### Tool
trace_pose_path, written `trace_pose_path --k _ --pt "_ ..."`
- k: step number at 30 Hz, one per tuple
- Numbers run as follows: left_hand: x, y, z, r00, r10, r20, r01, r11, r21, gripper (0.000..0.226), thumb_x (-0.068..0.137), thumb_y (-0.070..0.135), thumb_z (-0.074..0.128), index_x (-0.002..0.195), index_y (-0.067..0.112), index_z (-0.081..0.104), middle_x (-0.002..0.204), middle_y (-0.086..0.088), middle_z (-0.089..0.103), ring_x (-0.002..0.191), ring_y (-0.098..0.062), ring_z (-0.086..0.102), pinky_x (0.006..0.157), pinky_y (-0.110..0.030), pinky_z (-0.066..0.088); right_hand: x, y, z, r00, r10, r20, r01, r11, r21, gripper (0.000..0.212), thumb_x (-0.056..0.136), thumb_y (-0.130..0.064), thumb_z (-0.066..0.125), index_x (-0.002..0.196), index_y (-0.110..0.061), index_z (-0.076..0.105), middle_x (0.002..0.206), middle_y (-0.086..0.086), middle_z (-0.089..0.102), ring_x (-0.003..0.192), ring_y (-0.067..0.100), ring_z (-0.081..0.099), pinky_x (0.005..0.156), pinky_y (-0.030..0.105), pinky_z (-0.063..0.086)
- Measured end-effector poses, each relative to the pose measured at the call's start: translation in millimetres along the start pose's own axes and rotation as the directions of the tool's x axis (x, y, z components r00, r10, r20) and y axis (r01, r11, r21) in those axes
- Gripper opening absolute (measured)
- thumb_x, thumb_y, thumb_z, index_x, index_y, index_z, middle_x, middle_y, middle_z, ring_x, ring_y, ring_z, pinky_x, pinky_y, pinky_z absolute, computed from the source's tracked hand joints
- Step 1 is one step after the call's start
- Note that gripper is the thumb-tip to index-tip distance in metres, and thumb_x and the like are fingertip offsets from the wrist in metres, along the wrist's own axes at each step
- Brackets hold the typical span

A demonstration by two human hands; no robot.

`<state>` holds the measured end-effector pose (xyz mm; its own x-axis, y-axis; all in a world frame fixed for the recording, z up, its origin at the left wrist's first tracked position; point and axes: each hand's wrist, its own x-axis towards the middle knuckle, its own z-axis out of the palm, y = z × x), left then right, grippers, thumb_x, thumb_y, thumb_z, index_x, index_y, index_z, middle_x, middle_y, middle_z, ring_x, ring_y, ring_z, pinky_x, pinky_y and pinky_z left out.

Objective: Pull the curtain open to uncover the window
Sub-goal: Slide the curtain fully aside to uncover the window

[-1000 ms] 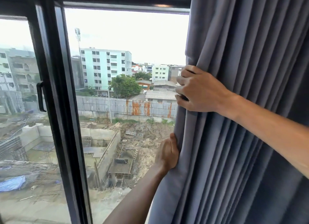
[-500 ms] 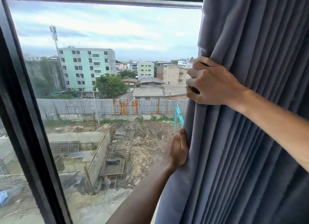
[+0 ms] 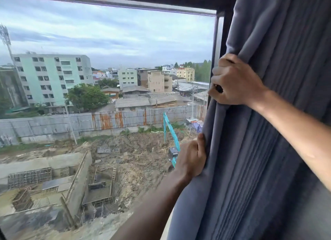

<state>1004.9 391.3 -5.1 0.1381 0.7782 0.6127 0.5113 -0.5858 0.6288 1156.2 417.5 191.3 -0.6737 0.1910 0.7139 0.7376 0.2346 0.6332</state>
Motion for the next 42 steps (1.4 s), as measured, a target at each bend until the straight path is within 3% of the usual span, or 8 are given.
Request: trace_pose_path --k 6,8,14,20,24,29,35,42 --pt "11 44 43 0.993 -0.069 0.098 0.078 0.994 -0.082 0.069 0.1 0.057 0.013 0.049 0.014 0.031 0.051 -0.019 0.045 0.057 -0.043 0.053 0.054 -0.043 0.039 -39 51 -4 0.999 0.039 0.005 -0.038 0.998 -0.044 0.03 0.08 -0.021 0.05 0.054 -0.008 0.06 0.058 0.005 0.054 0.073 0.029 0.054 0.106 0.038 0.036" --pt "14 58 57 0.988 -0.09 0.127 0.103 0.99 -0.1 0.071 0.098 0.06 0.013 0.048 0.014 0.03 0.05 -0.015 0.043 0.063 -0.047 0.056 0.056 -0.044 0.041 -53 65 -6 0.999 0.041 -0.002 -0.041 0.997 -0.061 0.029 0.079 -0.019 0.05 0.054 -0.008 0.06 0.057 0.005 0.054 0.072 0.029 0.053 0.104 0.038 0.037" --pt "22 96 92 0.979 -0.119 0.168 0.143 0.98 -0.138 0.069 0.098 0.059 0.01 0.052 0.015 0.034 0.079 -0.029 0.065 0.079 -0.046 0.062 0.068 -0.046 0.046 -83 107 -11 0.998 0.067 0.014 -0.065 0.992 -0.109 0.029 0.078 -0.018 0.049 0.051 -0.009 0.054 0.056 0.006 0.048 0.069 0.03 0.048 0.098 0.04 0.04" --pt "33 109 123 0.973 -0.157 0.17 0.176 0.979 -0.1 0.08 0.08 0.072 -0.003 0.064 0.012 0.048 0.09 -0.024 0.07 0.087 -0.044 0.062 0.079 -0.046 0.047 -104 135 0 0.998 0.065 0.007 -0.064 0.993 -0.095 0.029 0.077 -0.019 0.048 0.05 -0.011 0.051 0.055 0.005 0.047 0.067 0.029 0.047 0.093 0.04 0.041" --pt "39 109 133 0.965 -0.193 0.18 0.216 0.969 -0.12 0.076 0.086 0.069 0.003 0.067 0.014 0.051 0.095 -0.02 0.07 0.092 -0.04 0.062 0.082 -0.043 0.045 -109 141 13 0.997 0.079 -0.014 -0.079 0.994 -0.075 0.029 0.078 -0.019 0.047 0.05 -0.011 0.053 0.054 0.004 0.046 0.067 0.029 0.046 0.093 0.04 0.042" --pt "46 97 135 0.967 -0.206 0.152 0.227 0.965 -0.133 0.077 0.081 0.074 0.0 0.058 0.016 0.045 0.088 -0.02 0.07 0.088 -0.04 0.062 0.08 -0.046 0.048 -107 139 27 0.995 0.09 -0.049 -0.094 0.993 -0.076 0.03 0.078 -0.018 0.047 0.05 -0.009 0.055 0.054 0.006 0.047 0.066 0.03 0.046 0.094 0.042 0.043" --pt "49 78 126 0.967 -0.218 0.133 0.237 0.96 -0.149 0.071 0.093 0.067 0.011 0.053 0.015 0.037 0.084 -0.023 0.068 0.086 -0.043 0.063 0.075 -0.046 0.047 -99 121 37 0.988 0.113 -0.101 -0.121 0.99 -0.071 0.03 0.078 -0.015 0.046 0.051 -0.007 0.055 0.053 0.007 0.047 0.067 0.03 0.045 0.089 0.042 0.044" --pt "40 59 100 0.956 -0.23 0.184 0.265 0.945 -0.193 0.072 0.096 0.066 0.02 0.049 0.013 0.033 0.055 -0.004 0.045 0.073 -0.041 0.059 0.062 -0.041 0.037 -85 96 36 0.985 0.163 -0.064 -0.168 0.983 -0.076 0.034 0.083 -0.019 0.047 0.05 -0.01 0.053 0.055 0.005 0.048 0.07 0.029 0.047 0.095 0.041 0.041"
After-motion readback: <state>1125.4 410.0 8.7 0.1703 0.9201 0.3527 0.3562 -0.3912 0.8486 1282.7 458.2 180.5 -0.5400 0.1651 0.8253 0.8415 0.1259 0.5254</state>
